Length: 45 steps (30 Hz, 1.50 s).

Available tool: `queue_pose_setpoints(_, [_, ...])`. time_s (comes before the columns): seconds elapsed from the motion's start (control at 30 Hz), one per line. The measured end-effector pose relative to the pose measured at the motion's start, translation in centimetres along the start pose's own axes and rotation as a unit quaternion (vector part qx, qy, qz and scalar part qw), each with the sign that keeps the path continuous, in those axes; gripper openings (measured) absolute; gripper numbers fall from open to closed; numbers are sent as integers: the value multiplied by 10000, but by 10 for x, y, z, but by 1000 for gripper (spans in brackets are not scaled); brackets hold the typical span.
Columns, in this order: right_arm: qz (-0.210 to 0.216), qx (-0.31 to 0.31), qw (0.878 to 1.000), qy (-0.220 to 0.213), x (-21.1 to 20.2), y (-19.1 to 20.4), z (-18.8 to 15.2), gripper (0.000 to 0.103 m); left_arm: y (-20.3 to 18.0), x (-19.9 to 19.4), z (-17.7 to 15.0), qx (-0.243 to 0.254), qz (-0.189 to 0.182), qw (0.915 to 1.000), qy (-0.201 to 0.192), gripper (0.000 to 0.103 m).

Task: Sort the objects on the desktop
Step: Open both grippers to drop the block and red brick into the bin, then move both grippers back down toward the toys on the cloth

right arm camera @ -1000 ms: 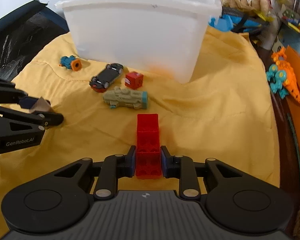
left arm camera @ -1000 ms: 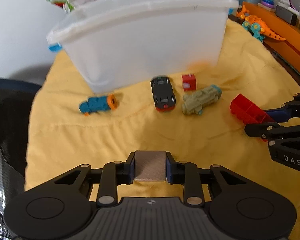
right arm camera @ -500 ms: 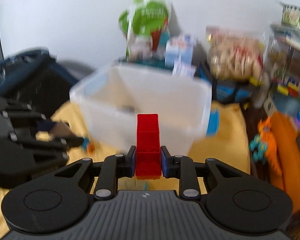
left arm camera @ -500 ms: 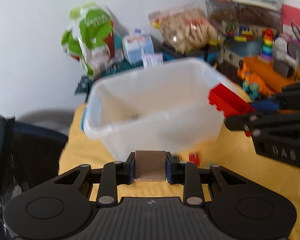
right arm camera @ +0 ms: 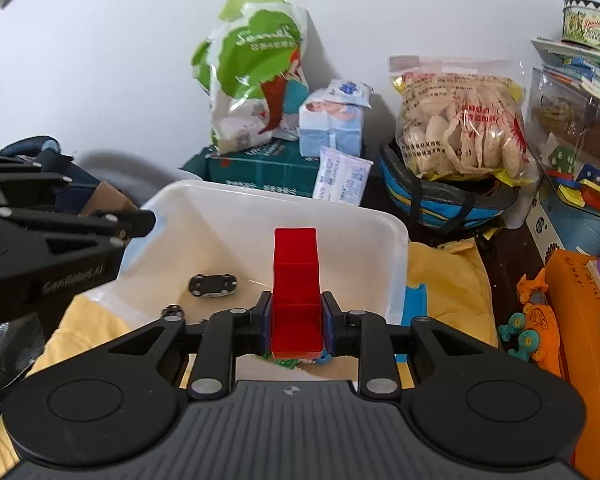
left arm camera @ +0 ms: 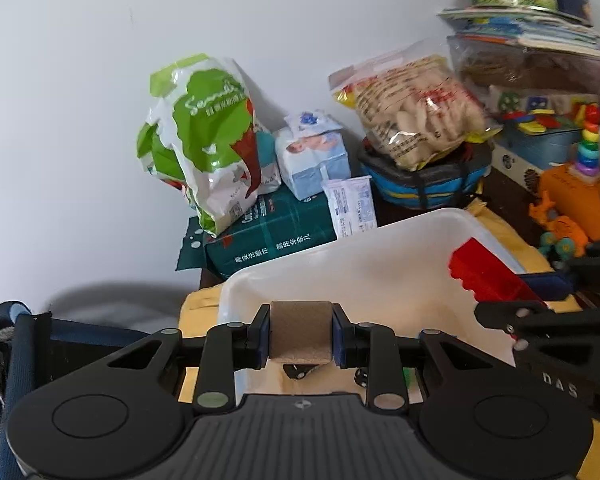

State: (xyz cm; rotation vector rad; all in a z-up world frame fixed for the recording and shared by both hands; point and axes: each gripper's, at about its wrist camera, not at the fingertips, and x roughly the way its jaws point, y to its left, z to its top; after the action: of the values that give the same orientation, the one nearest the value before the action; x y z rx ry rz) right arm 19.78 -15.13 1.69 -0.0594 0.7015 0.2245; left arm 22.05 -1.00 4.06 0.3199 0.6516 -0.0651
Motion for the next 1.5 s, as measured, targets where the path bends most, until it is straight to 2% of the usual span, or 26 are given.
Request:
queue_pose_setpoints(0.17, [-49, -4, 9999, 135, 20, -1, 3, 27, -2, 32, -7, -33, -40, 9995, 324, 33])
queue_pose_setpoints(0.33, [-80, -10, 9995, 300, 38, -1, 2, 28, -1, 51, -19, -206, -241, 9975, 624, 33])
queue_pose_setpoints(0.47, [-145, -6, 9994, 326, 42, 2, -3, 36, -1, 56, -26, -269, -231, 9967, 728, 34])
queue_pose_setpoints(0.63, [-156, -80, 9995, 272, 36, 5, -4, 38, 8, 41, -23, -419, -263, 9972, 564, 41])
queue_pose_setpoints(0.83, [-131, -43, 9999, 22, 8, 3, -10, 43, 20, 2, -33, -509, -327, 9978, 268, 49])
queue_pose_setpoints(0.97, [-89, 32, 9999, -98, -13, 0, -21, 43, 26, -17, -53, -579, -306, 9974, 306, 51])
queue_pose_setpoints(1.1, [-45, 61, 9999, -109, -26, 2, -36, 44, 28, -22, -81, -754, -307, 9953, 524, 54])
queue_pose_setpoints(1.2, [-23, 91, 10000, -21, -26, 6, -52, 44, 26, -10, -104, -993, -321, 9908, 861, 54])
queue_pose_setpoints(1.37, [78, 118, 9994, 302, -18, 12, -81, 45, 22, 23, -132, -1543, -289, 9779, 1382, 54])
queue_pose_setpoints(1.5, [89, 129, 9986, 503, -11, 16, -97, 45, 24, 61, -133, -2054, 107, 9630, 1744, 54])
